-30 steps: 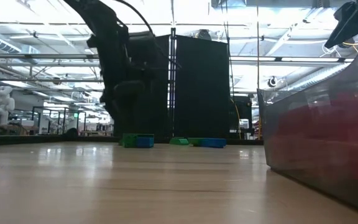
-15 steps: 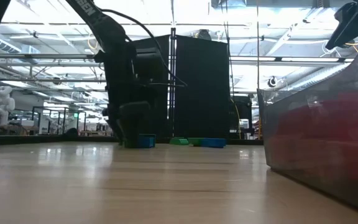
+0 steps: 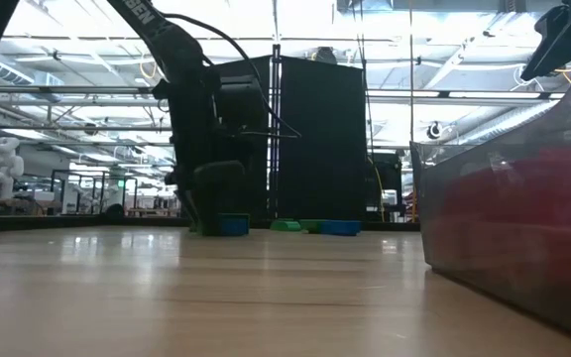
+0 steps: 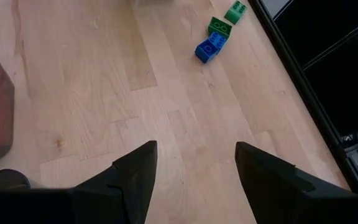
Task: Sort blocks
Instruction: Put the green game piece into the left black bin
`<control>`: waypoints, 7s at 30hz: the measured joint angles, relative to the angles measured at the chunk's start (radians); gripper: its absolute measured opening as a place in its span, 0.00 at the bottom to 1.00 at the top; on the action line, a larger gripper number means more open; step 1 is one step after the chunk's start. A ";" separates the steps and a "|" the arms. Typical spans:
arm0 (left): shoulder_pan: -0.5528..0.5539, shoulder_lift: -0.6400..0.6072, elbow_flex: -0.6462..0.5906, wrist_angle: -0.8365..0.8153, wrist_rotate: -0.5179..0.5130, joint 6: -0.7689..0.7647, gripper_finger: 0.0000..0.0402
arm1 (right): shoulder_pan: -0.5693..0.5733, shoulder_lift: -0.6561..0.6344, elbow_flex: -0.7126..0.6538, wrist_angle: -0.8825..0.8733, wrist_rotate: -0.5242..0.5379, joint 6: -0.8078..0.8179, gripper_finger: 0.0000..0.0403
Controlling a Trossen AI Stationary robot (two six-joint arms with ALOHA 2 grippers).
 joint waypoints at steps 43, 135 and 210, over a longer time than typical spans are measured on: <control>-1.130 -0.460 0.053 -0.504 0.238 -1.138 0.20 | 0.000 0.000 0.000 -0.049 0.029 -0.057 0.53; 0.079 -0.072 0.164 -0.154 0.147 0.414 0.62 | 0.000 0.000 0.000 -0.026 0.025 0.079 0.53; 0.040 -0.097 0.071 -0.102 0.032 0.304 0.18 | 0.000 0.000 0.000 -0.030 0.025 0.079 0.53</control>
